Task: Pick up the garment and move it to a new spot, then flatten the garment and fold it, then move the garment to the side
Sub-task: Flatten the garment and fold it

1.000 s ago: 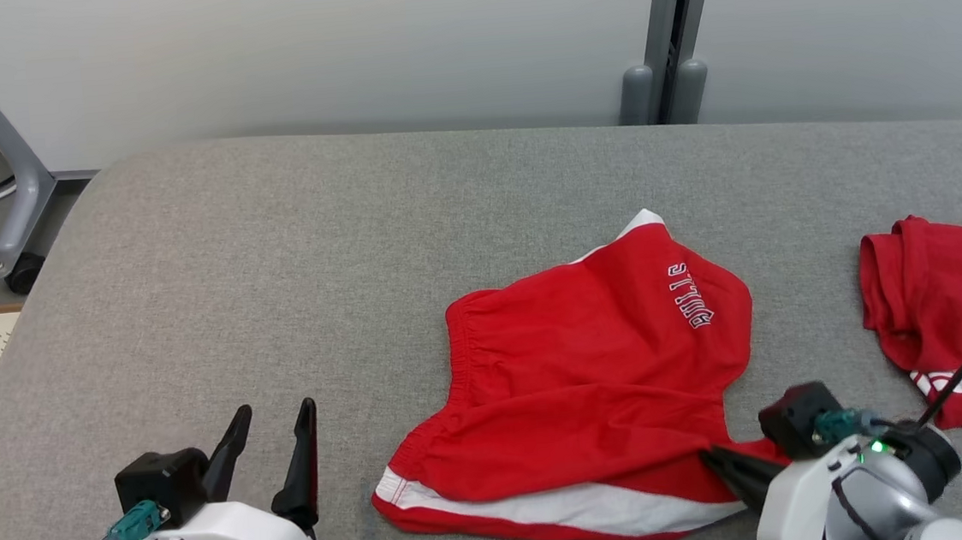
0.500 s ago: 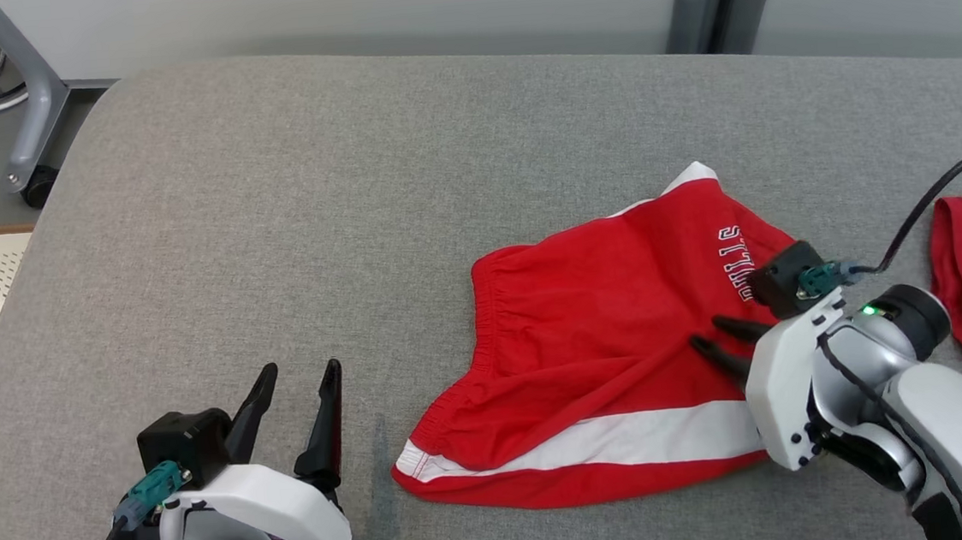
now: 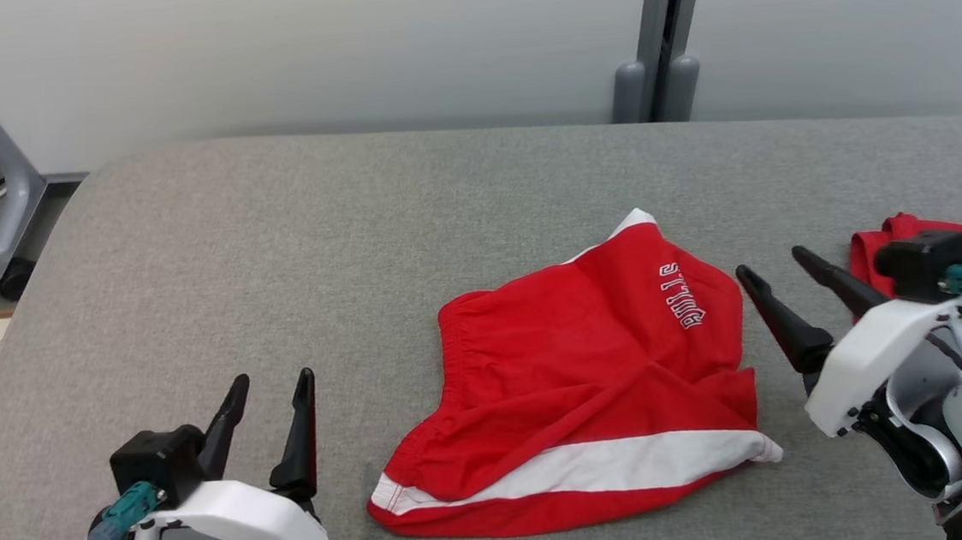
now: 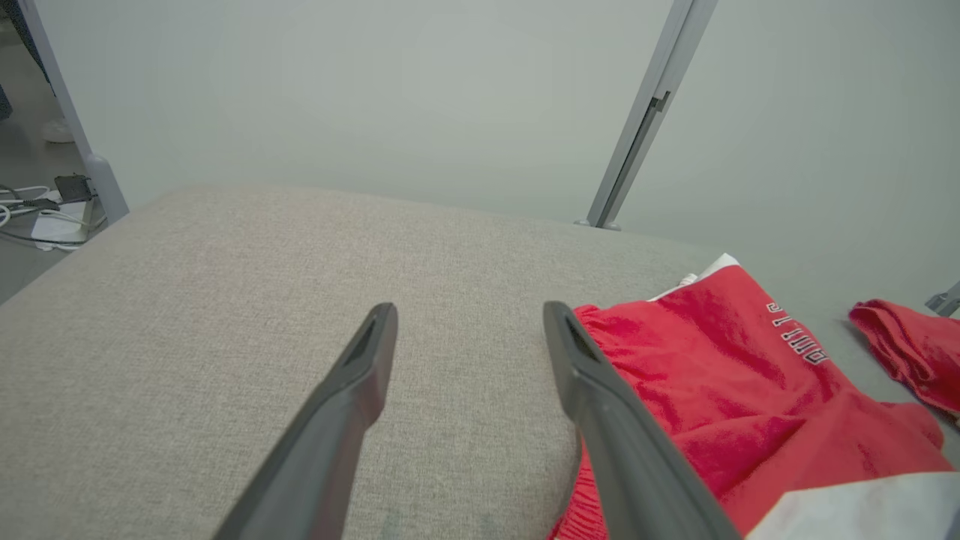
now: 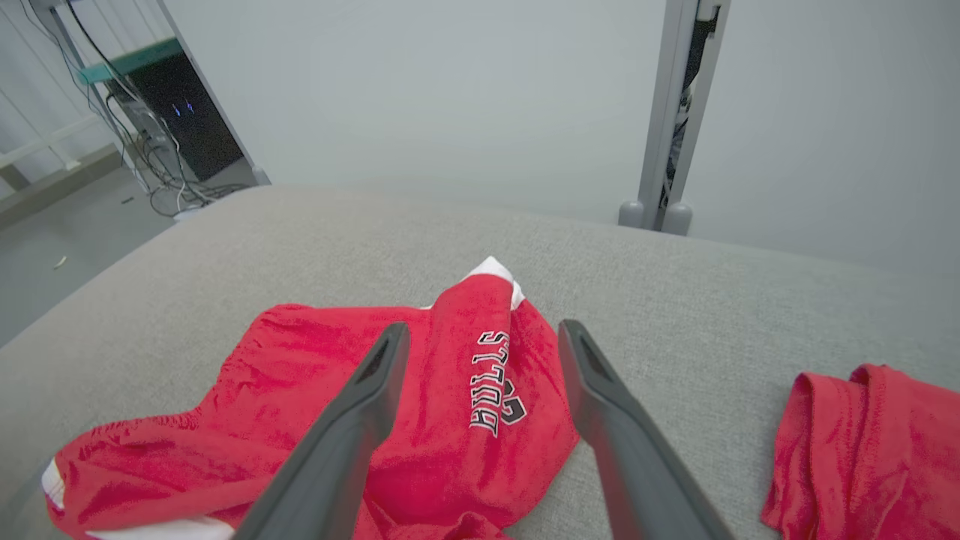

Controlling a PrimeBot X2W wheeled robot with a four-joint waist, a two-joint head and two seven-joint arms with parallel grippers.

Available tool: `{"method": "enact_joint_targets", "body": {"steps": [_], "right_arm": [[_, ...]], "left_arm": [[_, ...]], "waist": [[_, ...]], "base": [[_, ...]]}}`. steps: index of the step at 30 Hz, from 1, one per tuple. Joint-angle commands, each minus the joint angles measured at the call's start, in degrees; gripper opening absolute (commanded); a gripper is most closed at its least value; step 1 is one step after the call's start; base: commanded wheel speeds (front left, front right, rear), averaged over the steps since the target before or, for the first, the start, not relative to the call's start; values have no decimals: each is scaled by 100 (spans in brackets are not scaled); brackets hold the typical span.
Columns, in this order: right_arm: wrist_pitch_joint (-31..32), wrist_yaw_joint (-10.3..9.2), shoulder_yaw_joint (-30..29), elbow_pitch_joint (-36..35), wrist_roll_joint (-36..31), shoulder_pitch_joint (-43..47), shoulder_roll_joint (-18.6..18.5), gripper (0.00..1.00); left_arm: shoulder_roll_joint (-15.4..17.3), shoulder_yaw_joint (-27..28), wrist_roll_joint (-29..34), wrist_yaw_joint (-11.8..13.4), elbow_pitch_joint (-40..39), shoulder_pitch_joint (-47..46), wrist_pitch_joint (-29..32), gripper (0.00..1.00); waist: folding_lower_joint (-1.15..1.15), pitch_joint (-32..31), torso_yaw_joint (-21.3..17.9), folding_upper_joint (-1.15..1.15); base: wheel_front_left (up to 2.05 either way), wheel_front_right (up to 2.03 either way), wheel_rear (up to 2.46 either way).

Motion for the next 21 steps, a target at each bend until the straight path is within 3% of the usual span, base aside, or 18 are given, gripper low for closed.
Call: {"method": "enact_joint_targets", "body": {"steps": [1,11,17,21], "right_arm": [[-152,1,-233,-170,-90,190,32,100],[-772,1,-1882,-1764,-781,1491,653,100],[-1109,1,-2214,-2182,-1046,2332,1088,100],[-1288,1,-2230,-2094,-1229,2749,1236,100]], "left_arm": [[66,77,39,54,-75,43,-83,100],[243,423,169,322,-456,361,-612,100],[378,636,419,424,-609,690,-902,100],[285,779,452,399,-627,1020,-975,100]], "waist": [[0,-278,-238,0],[0,-534,-644,0],[0,-583,-761,0],[0,-619,-785,0]], "base": [[0,0,0],[0,0,0],[0,0,0],[0,0,0]]}}
